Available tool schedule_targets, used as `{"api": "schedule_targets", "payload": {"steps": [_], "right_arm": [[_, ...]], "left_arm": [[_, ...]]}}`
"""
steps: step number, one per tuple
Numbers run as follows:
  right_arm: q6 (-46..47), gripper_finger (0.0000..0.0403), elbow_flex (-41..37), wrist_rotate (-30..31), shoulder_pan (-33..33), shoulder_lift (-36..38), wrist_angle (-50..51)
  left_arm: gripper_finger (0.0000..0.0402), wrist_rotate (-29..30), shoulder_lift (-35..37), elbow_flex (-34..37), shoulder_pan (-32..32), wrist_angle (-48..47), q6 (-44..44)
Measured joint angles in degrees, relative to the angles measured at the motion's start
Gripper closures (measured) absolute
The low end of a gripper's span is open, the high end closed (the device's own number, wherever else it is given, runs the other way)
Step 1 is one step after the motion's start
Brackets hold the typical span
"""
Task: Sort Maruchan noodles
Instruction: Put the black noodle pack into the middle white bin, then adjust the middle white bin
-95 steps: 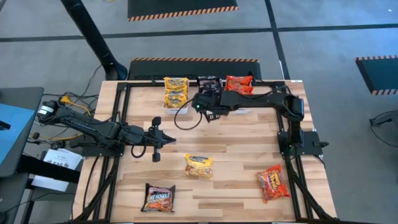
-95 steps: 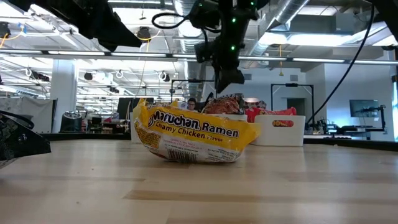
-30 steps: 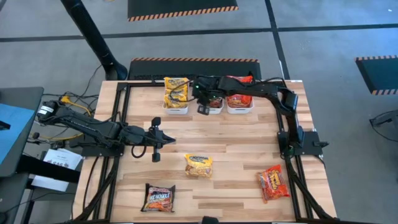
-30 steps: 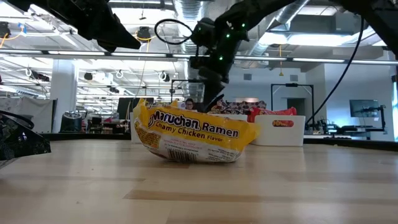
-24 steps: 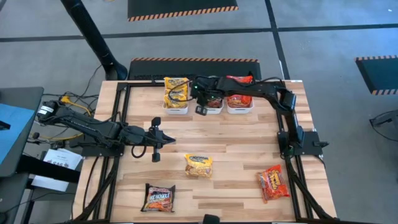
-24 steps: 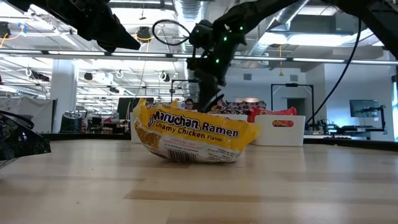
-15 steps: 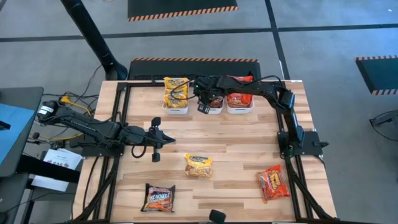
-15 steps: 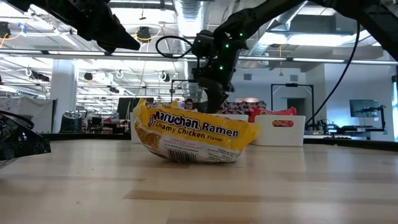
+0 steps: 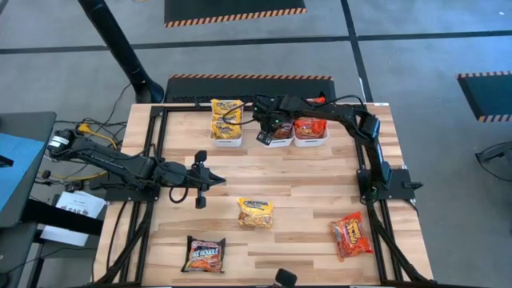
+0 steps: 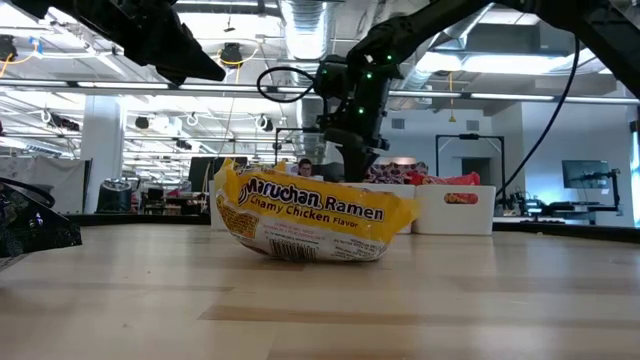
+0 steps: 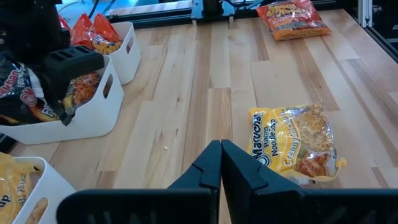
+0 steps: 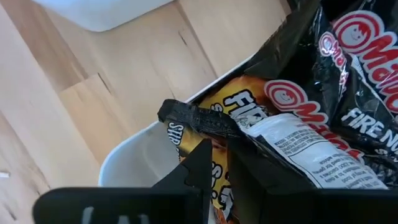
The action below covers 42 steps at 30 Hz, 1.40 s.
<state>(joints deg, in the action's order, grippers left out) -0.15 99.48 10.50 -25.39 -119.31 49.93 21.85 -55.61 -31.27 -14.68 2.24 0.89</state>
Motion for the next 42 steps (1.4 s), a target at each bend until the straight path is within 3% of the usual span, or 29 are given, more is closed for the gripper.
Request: {"api": "schedule_targets", "payload": {"steps": [11, 18, 31, 35, 42], "right_arm": [[1.3, 0.0327, 0.1, -2.9, 1.3, -1.5, -2.7], [1.2, 0.0327, -0.1, -3.1, 2.6, -2.4, 1.8], [6.6, 0.0327, 0.0, -3.1, 6.8, 6.8, 12.3], [7.3, 0.0327, 0.0, -7.1, 7.8, 6.8, 18.1], [7.2, 0.0327, 0.0, -7.6, 7.5, 2.6, 18.2]], "left_arm": [[0.0401, 0.0, 0.0, 0.0, 0.0, -0.1, 0.6], [0.0401, 0.0, 0.0, 0.0, 0.0, -0.4, 0.7], [0.0401, 0.0, 0.0, 0.0, 0.0, -0.3, 0.5], [0.0401, 0.0, 0.0, 0.0, 0.0, -0.4, 0.8], [0.0401, 0.0, 0.0, 0.0, 0.0, -0.4, 1.3]]}}
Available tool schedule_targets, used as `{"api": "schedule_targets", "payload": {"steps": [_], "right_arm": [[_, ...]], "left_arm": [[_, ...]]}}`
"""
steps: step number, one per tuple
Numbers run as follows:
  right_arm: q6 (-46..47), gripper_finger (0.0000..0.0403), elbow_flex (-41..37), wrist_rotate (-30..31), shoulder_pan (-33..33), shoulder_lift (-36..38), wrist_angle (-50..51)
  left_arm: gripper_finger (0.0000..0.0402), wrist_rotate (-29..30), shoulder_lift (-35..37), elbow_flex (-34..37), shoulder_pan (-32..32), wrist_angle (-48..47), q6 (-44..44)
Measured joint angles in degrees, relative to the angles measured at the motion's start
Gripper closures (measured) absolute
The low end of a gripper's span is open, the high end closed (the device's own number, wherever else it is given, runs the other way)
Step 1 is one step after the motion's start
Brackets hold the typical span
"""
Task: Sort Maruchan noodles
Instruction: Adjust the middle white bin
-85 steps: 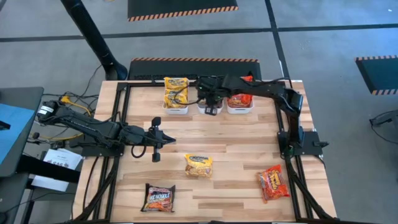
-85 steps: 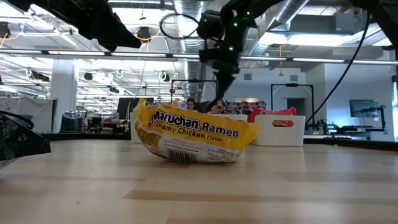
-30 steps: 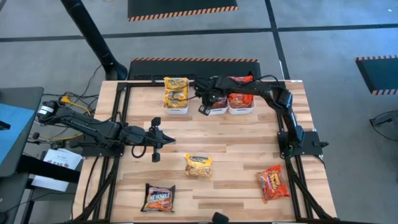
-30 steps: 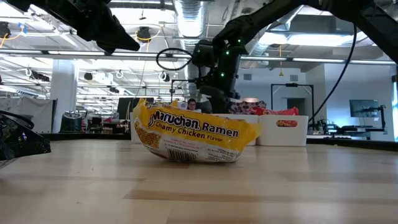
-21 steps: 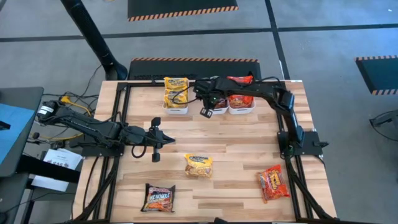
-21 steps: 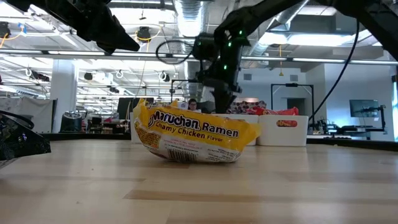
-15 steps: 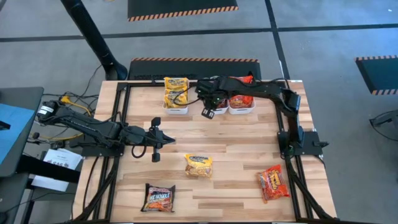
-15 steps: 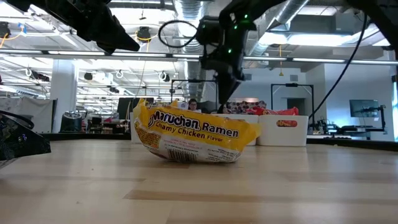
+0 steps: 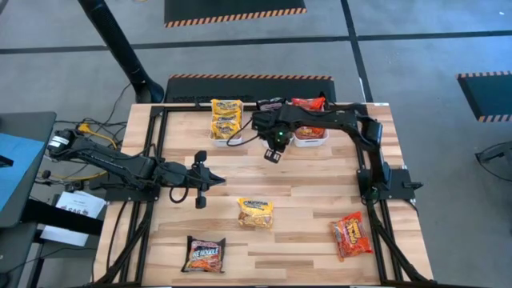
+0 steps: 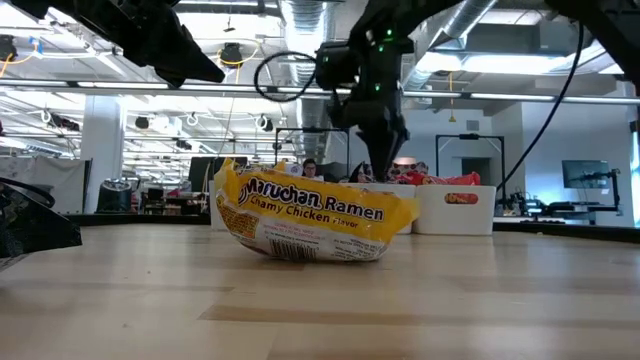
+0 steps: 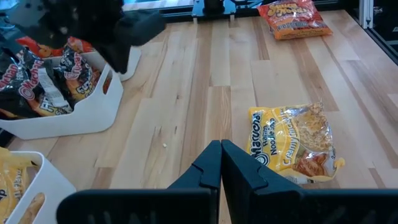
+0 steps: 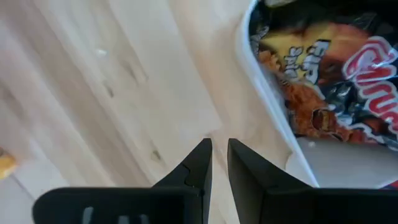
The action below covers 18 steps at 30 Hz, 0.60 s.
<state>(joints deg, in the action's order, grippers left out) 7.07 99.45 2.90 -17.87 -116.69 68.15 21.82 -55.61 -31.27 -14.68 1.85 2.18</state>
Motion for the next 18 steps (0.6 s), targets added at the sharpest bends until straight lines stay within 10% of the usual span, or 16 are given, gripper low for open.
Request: {"api": "schedule_targets", "payload": {"steps": [18], "right_arm": [[-1.7, 0.0327, 0.0, -0.2, -2.8, -2.7, -11.3]], "left_arm": [[0.0401, 0.0, 0.0, 0.0, 0.0, 0.0, -0.4]]}}
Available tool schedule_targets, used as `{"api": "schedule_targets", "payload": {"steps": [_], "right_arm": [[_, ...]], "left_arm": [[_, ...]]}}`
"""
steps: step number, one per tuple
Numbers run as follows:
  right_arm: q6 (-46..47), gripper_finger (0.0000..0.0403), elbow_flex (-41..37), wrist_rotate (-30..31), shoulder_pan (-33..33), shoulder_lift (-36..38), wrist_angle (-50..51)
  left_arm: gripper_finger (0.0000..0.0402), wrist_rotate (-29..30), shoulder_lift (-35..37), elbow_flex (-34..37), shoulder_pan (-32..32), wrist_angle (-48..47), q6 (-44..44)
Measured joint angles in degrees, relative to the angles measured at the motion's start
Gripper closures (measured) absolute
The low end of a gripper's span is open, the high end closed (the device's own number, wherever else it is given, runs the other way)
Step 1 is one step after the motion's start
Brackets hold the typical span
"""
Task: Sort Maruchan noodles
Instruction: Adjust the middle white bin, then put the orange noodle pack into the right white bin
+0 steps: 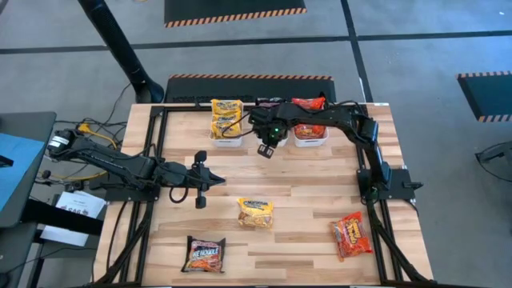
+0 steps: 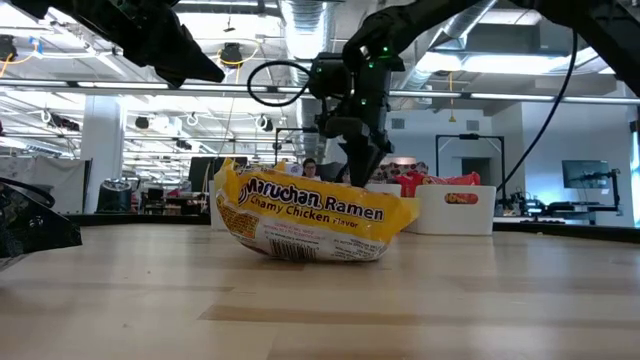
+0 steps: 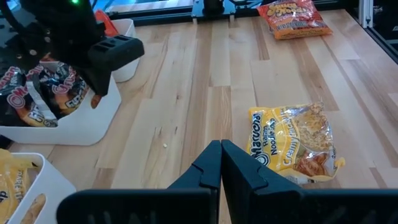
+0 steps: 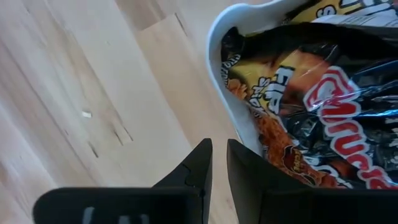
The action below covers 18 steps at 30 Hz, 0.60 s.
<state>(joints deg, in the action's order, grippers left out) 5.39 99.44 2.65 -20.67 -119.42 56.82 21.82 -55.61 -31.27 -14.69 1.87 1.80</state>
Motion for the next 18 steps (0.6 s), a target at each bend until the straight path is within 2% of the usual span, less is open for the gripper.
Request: {"api": "schedule_targets", "payload": {"steps": [4, 9, 18], "right_arm": [[0.0, 0.0327, 0.0, 0.1, 0.7, 0.1, 1.6], [0.7, 0.0327, 0.0, 0.2, 1.5, 1.5, 8.1], [1.7, 0.0327, 0.1, 0.2, 7.0, 3.5, 17.0]], "left_arm": [[0.0401, 0.0, 0.0, 0.0, 0.0, 0.0, 0.2], [0.0401, 0.0, 0.0, 0.0, 0.0, -0.1, 0.1], [0.0401, 0.0, 0.0, 0.0, 0.0, -0.6, 0.0]]}}
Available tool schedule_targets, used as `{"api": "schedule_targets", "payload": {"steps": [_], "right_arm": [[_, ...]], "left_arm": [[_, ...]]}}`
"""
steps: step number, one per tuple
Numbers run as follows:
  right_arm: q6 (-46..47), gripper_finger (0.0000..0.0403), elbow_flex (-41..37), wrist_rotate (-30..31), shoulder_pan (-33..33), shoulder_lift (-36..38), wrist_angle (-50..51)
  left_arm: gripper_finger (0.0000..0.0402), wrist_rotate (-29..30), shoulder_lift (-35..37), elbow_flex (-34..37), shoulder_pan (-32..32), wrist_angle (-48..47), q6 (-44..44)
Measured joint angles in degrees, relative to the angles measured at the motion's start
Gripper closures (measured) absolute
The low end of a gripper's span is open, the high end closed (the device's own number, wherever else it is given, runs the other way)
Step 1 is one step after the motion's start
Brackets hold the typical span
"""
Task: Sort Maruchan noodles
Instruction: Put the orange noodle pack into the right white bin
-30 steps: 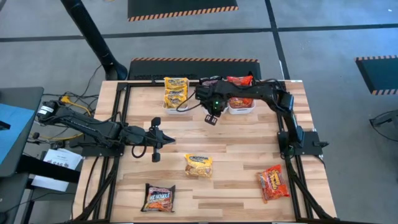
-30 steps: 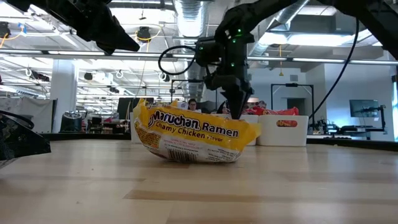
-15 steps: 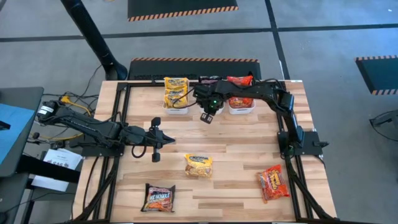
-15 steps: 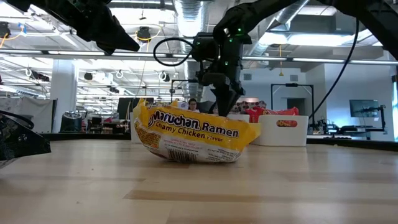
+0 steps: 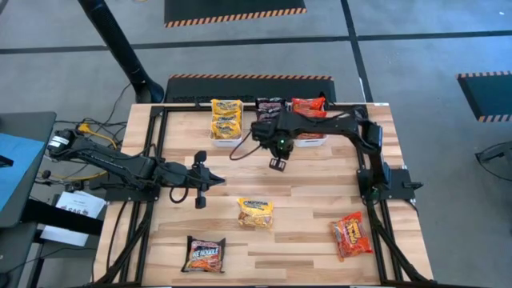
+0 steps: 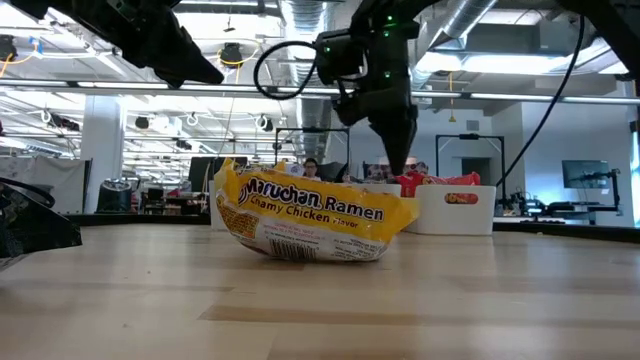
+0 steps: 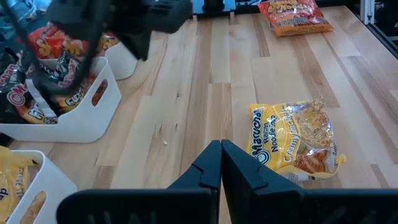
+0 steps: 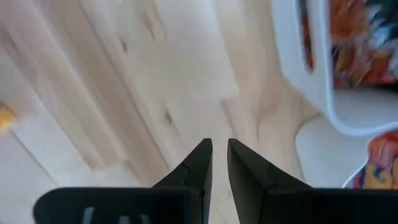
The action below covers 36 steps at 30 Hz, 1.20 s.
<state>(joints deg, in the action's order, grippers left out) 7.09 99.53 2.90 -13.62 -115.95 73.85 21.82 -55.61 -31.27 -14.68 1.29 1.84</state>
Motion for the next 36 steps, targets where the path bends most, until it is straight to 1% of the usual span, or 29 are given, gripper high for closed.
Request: {"api": "schedule_targets", "payload": {"steps": [6, 12, 17, 23, 30, 36], "right_arm": [[2.2, 0.0327, 0.0, -0.1, 4.7, 0.7, 3.1], [5.6, 0.0327, 0.0, 0.0, 10.8, 1.0, 9.6], [9.4, 0.0327, 0.0, -0.1, 17.4, 1.0, 14.2], [14.1, 0.0327, 0.0, 0.0, 26.1, 1.0, 15.4], [23.3, 0.0327, 0.0, 0.2, 36.6, 1.0, 16.2], [34.4, 0.0327, 0.0, 0.6, 46.2, 1.0, 16.1]], "left_arm": [[0.0401, 0.0, 0.0, 0.0, 0.0, -2.6, 2.2], [0.0401, 0.0, 0.0, 0.0, 0.0, -3.8, 3.5], [0.0401, 0.0, 0.0, 0.0, 0.0, -3.8, 3.9], [0.0401, 0.0, 0.0, 0.0, 0.0, -3.8, 5.4], [0.0401, 0.0, 0.0, 0.0, 0.0, -5.1, 8.4], [0.0401, 0.0, 0.0, 0.0, 0.0, -6.7, 11.6]]}}
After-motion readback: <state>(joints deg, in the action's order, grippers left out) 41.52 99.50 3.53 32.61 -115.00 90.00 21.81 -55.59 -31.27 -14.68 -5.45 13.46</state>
